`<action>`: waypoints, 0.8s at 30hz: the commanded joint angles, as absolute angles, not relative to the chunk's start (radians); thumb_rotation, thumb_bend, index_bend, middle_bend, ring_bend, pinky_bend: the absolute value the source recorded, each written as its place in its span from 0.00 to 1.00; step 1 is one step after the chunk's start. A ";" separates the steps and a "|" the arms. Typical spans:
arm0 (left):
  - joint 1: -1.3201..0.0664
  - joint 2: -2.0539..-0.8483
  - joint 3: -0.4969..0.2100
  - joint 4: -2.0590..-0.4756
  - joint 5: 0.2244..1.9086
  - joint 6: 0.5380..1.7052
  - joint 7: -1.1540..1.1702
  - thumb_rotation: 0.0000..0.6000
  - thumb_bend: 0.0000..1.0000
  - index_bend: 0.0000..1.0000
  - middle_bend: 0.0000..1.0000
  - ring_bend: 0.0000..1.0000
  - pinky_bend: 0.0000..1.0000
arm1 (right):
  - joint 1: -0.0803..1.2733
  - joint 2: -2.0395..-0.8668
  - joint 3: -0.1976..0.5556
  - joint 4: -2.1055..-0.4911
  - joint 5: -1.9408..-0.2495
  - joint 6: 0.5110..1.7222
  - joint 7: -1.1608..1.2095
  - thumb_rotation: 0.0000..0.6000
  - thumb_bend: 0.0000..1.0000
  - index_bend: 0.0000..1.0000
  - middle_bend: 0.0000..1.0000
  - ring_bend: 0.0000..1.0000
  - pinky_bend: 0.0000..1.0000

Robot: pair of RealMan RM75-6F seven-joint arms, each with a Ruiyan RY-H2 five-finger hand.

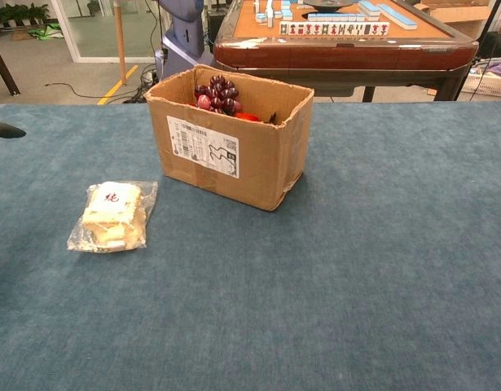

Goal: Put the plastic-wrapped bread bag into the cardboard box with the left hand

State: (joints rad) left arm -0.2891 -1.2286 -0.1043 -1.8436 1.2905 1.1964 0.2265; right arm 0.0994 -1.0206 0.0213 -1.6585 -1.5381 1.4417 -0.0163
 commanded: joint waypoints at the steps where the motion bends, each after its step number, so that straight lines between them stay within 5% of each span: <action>1: -0.317 -1.263 -0.119 -1.826 1.252 1.169 0.249 1.00 0.07 0.02 0.00 0.04 0.27 | 0.098 -1.018 0.022 -1.660 -1.537 1.443 -0.014 1.00 0.03 0.20 0.21 0.10 0.41; 24: -0.442 -1.395 -0.156 -1.769 1.077 1.109 0.358 1.00 0.06 0.00 0.00 0.00 0.12 | 0.083 -0.992 0.030 -1.679 -1.538 1.466 0.002 1.00 0.03 0.20 0.21 0.10 0.41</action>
State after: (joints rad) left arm -0.4381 -1.3913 -0.1570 -1.7725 1.0815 1.1112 0.3541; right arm 0.0832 -0.9920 0.0303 -1.6784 -1.5375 1.4656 0.0026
